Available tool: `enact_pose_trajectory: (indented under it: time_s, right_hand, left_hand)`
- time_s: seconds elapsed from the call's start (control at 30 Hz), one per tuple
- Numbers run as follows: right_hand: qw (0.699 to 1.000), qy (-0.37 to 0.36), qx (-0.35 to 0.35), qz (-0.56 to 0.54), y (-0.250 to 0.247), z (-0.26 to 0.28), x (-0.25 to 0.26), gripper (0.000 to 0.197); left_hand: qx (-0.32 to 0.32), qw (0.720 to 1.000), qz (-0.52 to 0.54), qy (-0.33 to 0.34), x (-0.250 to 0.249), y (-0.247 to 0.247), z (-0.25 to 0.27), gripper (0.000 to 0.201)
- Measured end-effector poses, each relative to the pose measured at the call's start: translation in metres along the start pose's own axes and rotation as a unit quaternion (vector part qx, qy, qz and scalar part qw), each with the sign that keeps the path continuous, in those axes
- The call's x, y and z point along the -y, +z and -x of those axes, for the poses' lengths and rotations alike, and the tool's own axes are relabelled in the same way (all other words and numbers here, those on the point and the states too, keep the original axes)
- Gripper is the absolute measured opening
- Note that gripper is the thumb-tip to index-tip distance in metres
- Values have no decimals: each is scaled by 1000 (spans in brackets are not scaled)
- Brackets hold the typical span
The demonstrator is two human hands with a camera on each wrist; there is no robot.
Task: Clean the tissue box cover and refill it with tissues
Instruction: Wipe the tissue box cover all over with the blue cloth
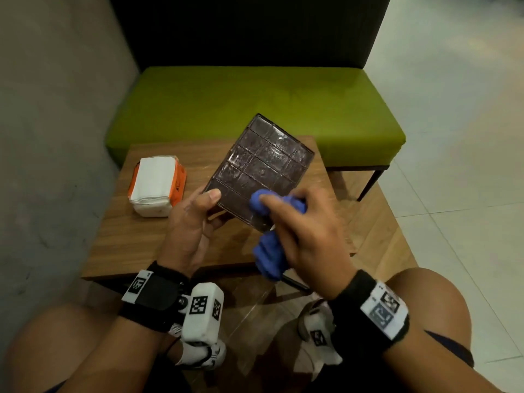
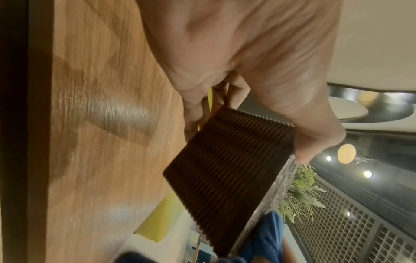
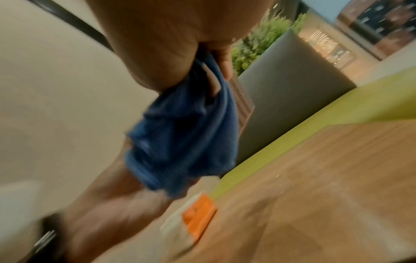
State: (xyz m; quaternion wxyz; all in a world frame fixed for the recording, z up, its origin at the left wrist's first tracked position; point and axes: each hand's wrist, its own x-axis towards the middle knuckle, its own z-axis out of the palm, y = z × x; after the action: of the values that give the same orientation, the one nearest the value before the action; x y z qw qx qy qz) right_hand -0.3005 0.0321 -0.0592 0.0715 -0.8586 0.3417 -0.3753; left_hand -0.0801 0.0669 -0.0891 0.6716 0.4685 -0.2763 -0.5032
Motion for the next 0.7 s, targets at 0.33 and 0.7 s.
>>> enact_pose_trajectory:
  time_s: [0.33, 0.7]
  right_hand:
    - [995, 64, -44, -70, 5, -2, -2, 28]
    - [934, 202, -124, -266, 2, -18, -36, 26]
  left_hand:
    - [-25, 999, 25, 3, 2, 10, 4, 24]
    - [76, 994, -1, -81, 13, 6, 1, 107]
